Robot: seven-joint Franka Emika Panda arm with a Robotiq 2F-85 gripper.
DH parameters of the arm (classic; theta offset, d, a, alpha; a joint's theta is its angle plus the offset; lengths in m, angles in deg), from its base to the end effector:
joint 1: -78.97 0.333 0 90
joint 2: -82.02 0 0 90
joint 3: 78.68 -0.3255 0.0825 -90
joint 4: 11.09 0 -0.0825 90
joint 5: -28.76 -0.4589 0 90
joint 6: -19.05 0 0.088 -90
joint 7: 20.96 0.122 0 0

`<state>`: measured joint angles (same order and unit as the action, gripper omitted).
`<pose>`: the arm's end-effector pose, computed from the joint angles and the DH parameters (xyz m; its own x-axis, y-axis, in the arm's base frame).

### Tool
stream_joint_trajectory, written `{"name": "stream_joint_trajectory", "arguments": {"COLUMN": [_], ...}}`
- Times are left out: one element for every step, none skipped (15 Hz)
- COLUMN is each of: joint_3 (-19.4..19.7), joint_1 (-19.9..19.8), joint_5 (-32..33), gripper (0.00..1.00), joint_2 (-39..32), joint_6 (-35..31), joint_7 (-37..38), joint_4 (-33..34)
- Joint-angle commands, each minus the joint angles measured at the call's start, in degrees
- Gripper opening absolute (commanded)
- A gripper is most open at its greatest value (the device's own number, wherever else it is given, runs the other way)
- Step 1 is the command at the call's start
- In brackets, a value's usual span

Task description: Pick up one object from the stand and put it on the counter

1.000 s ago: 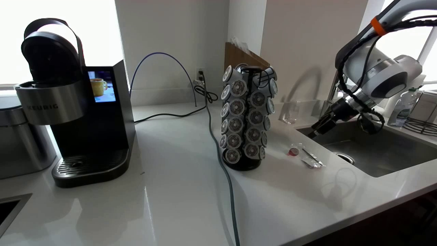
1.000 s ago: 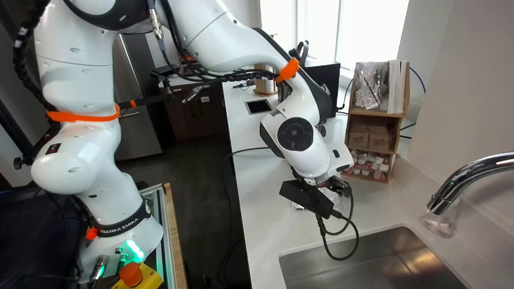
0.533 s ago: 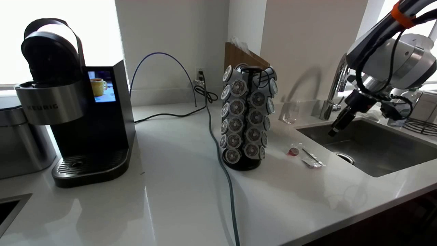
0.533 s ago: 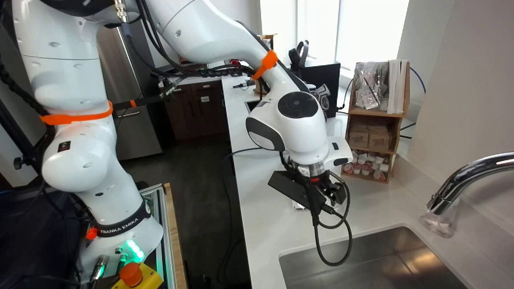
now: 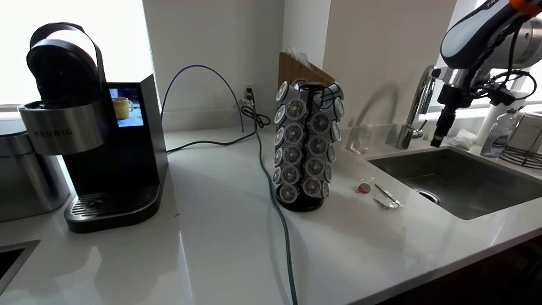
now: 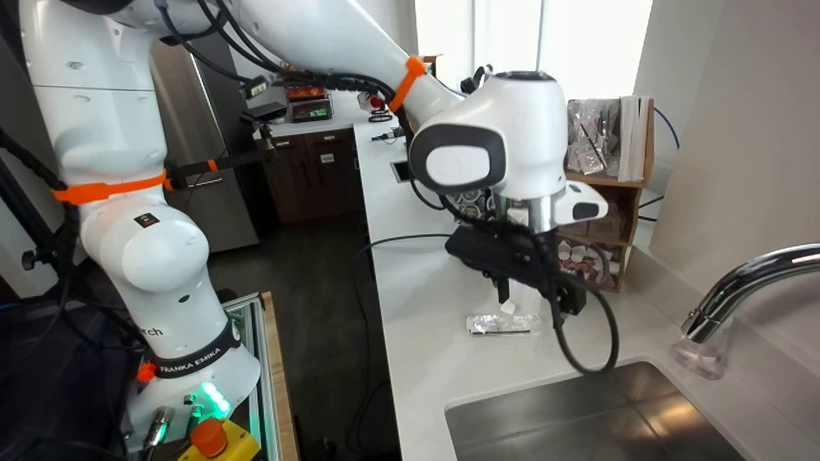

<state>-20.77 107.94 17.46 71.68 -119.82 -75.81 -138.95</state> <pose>0.5274 -0.2925 0.2810 0.9454 0.3212 0.0543 0.3156 -0.9444 0.0917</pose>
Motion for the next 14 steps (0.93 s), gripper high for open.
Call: {"name": "stream_joint_trajectory", "arguments": {"joint_3": [3.63, -9.34, -11.38, -15.99, -20.64, -24.72, -27.94, -30.82, -33.39, -34.9, -37.01, -37.93, -38.28, -38.33], "joint_1": [5.66, -5.36, -5.72, -7.88, -11.2, -14.62, -16.96, -19.9, -22.22, -24.21, -25.76, -26.94, -27.59, -27.9], "joint_5": [11.84, 14.7, 13.28, 9.28, 5.82, 2.24, -1.11, -3.38, -6.11, -9.62, -5.85, -7.68, -8.52, -8.88], "gripper": [1.0, 1.0, 1.0, 1.0, 1.0, 1.0, 1.0, 1.0, 1.0, 1.0, 1.0, 1.0, 1.0, 1.0], "joint_2": [7.42, 12.58, 13.68, 15.75, 16.15, 16.73, 17.39, 18.2, 19.18, 19.13, 17.38, 17.47, 17.5, 17.51], "joint_6": [14.65, 18.66, 23.56, 25.56, 24.88, 24.33, 23.75, 20.85, 19.45, 18.7, 21.8, 21.02, 20.57, 20.23], "joint_7": [8.0, 9.35, 8.48, 7.65, 7.59, 7.25, 8.73, 10.49, 10.94, 10.18, 9.28, 9.37, 9.41, 9.43], "joint_4": [7.21, 9.44, 11.94, 13.1, 13.54, 13.41, 13.01, 11.15, 9.68, 8.38, 12.5, 11.46, 10.74, 10.27]}}
